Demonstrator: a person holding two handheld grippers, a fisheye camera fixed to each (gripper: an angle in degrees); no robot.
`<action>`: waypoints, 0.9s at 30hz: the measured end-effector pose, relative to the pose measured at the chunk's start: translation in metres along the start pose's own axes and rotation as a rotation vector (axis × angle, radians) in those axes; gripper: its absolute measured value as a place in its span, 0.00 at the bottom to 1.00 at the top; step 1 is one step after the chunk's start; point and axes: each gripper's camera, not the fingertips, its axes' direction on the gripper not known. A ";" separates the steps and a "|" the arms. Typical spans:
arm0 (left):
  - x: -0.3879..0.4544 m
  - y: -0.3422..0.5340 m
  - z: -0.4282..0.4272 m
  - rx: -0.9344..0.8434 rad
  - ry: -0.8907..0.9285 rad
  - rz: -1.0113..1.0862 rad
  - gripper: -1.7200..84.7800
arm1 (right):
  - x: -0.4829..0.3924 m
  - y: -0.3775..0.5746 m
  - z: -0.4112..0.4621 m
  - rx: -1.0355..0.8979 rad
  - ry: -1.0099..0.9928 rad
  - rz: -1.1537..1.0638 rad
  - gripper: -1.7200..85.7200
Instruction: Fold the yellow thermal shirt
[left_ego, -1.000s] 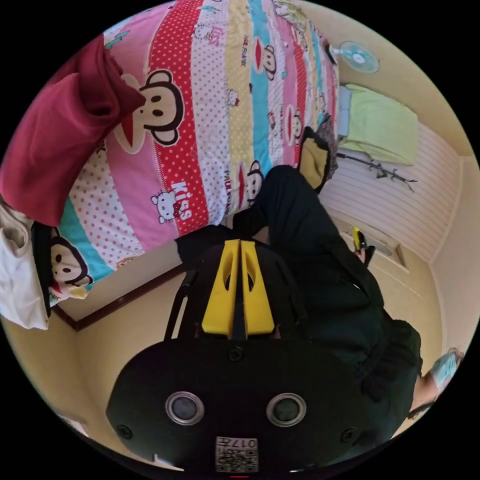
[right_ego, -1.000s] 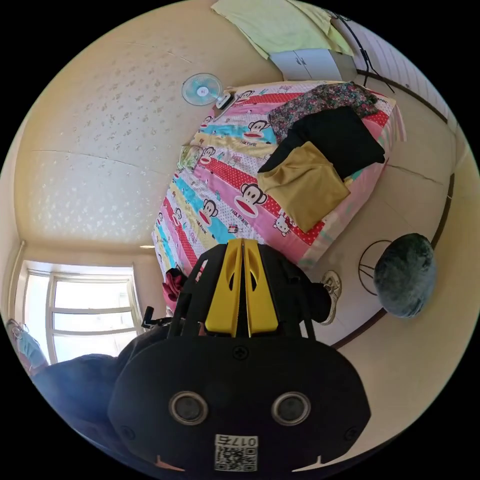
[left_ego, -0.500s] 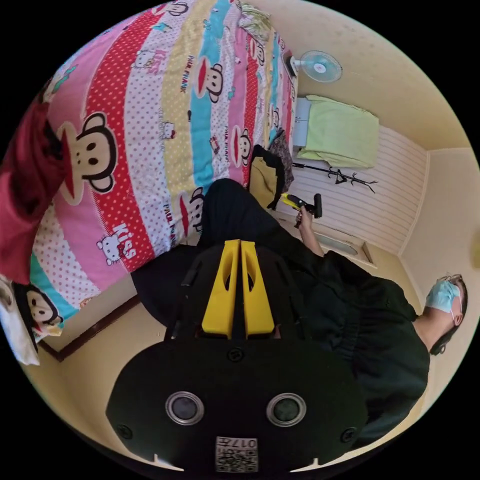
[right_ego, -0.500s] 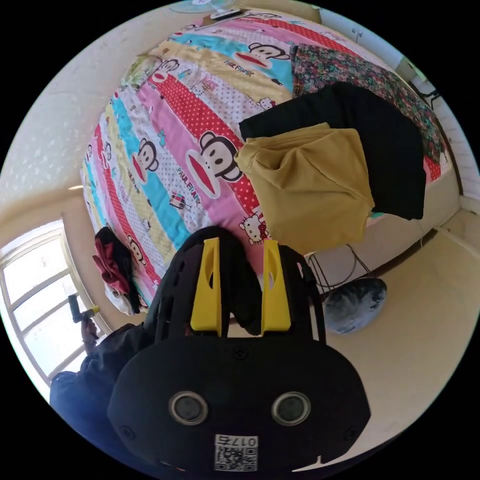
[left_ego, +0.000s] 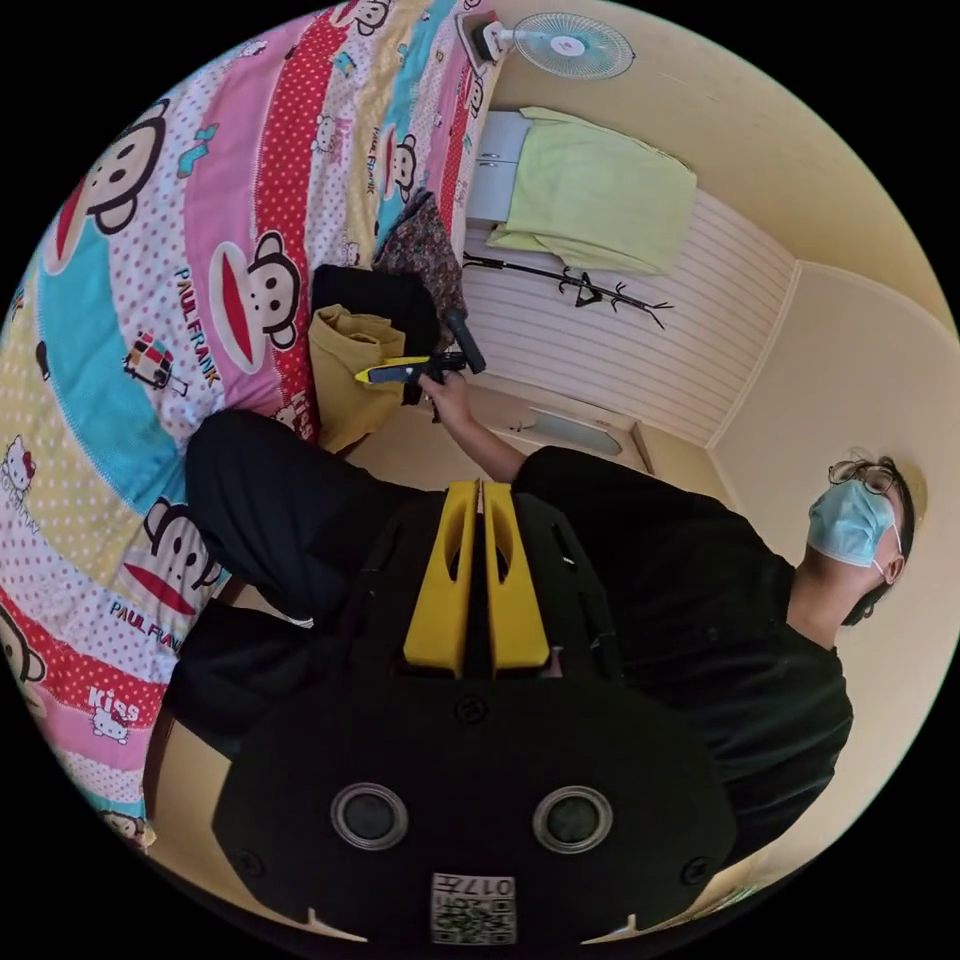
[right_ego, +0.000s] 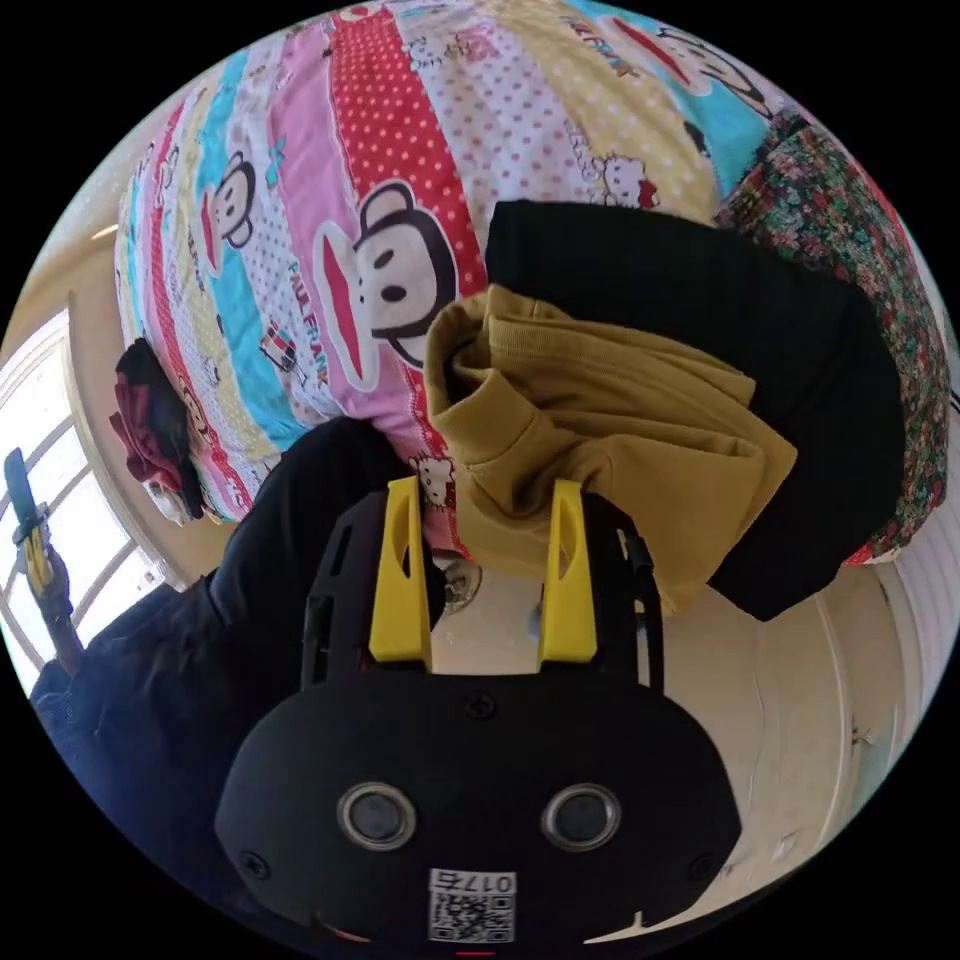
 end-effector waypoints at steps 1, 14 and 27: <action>0.001 -0.005 0.009 -0.016 0.000 0.007 0.01 | 0.001 -0.004 0.006 -0.042 0.003 -0.001 0.15; -0.038 0.074 0.030 0.148 0.157 0.223 0.13 | -0.055 0.048 -0.087 0.220 -0.692 -0.276 0.05; -0.043 0.242 0.062 0.333 -0.084 0.499 0.18 | -0.189 0.254 -0.100 0.690 -1.154 -0.655 0.04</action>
